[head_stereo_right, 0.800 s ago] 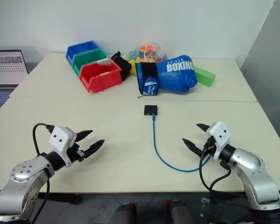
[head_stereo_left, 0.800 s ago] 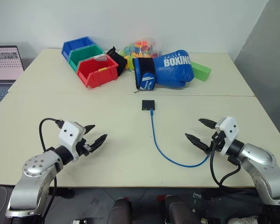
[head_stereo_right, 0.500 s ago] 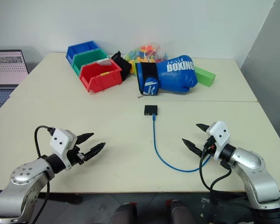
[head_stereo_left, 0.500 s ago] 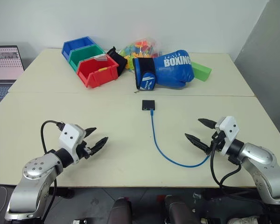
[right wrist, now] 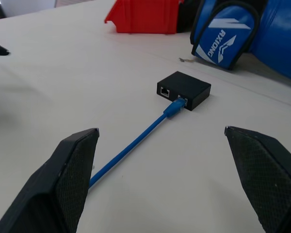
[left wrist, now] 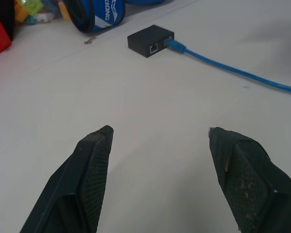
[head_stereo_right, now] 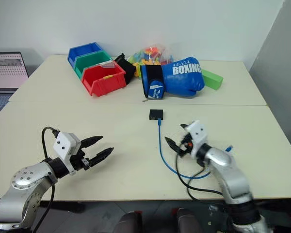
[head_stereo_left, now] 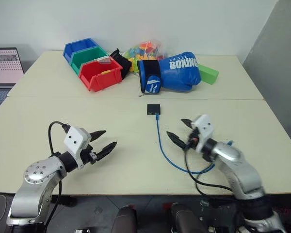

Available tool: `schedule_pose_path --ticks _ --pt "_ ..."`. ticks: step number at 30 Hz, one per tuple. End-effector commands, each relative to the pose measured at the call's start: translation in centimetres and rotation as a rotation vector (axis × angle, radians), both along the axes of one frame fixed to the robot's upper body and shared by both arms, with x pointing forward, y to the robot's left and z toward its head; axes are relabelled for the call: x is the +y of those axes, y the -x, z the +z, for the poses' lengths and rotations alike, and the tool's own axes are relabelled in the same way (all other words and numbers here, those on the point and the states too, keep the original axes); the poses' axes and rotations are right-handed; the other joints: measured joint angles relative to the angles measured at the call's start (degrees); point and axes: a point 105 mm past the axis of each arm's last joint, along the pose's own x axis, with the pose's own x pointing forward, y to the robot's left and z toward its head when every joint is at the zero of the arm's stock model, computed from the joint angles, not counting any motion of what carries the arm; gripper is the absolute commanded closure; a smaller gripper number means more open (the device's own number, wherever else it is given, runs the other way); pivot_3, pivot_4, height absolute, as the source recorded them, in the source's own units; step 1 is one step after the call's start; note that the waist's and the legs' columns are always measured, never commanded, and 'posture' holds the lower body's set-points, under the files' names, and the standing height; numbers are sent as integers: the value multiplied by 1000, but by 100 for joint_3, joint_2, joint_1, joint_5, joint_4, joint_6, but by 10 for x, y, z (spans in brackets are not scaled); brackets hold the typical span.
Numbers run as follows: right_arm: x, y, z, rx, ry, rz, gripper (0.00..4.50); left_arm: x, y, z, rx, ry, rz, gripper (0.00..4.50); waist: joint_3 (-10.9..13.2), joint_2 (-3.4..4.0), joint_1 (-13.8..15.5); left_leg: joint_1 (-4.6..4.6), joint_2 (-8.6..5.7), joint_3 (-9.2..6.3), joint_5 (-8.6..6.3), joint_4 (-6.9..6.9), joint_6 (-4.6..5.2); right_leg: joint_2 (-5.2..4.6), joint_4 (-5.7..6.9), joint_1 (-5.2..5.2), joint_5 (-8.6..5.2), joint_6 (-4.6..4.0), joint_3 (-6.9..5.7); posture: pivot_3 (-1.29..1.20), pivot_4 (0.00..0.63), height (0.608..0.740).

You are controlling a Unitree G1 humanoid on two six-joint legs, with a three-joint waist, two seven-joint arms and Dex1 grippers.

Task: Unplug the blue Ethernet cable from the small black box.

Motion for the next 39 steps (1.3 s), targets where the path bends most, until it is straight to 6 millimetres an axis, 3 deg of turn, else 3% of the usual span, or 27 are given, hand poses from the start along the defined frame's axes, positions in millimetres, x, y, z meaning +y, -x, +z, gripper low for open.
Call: schedule_pose_path --ticks 1,7,15,18,28,34,37,39 --pt "22 -15 -3 4 29 -64 123 -5 -1 10 -35 -22 -65 1141 0 0 0 0 0 -1 0 0 0 0 -1 0 2 -5 -1 0 150 740" --pt "55 -43 -17 75 42 -196 123 -6 -6 10 -39 -45 -88 1141 0 0 -12 0 1 -1 0 -1 0 1 0 -2 5 -10 -1 0 150 740" --pt "64 -68 -25 89 59 -348 123 -7 -8 8 -40 -56 -101 1141 -1 -1 -42 -2 1 0 0 -2 0 -1 0 -3 6 -12 -2 0 150 740" --pt "60 -73 -30 120 58 -402 552 -8 -8 8 -43 -59 -100 1100 -1 -1 -46 -1 1 -1 0 -1 0 -1 2 -3 6 -12 -2 0 150 740" --pt "50 -75 -40 156 69 -452 3005 -10 -12 9 -47 -62 -97 1100 -2 -3 -14 -2 -2 -2 0 -1 1 -5 1 0 7 -13 -3 0 150 740" --pt "41 -76 -33 93 105 -403 4331 -12 -15 10 -44 -37 -83 1100 -2 -3 1 -1 -2 -1 0 -1 1 -4 0 0 6 -13 -2 0 150 740" --pt "40 -69 -21 9 153 -250 4374 -14 -16 10 -15 6 -83 1100 -2 -2 15 -3 -3 -2 0 -1 1 -5 -1 0 6 -12 -4 0 150 740" --pt "37 -51 -5 -157 265 -13 4374 -8 -24 14 34 106 -54 1100 -1 -1 41 -4 -3 -2 0 -1 1 -5 -2 0 5 -10 -4 0 150 740"
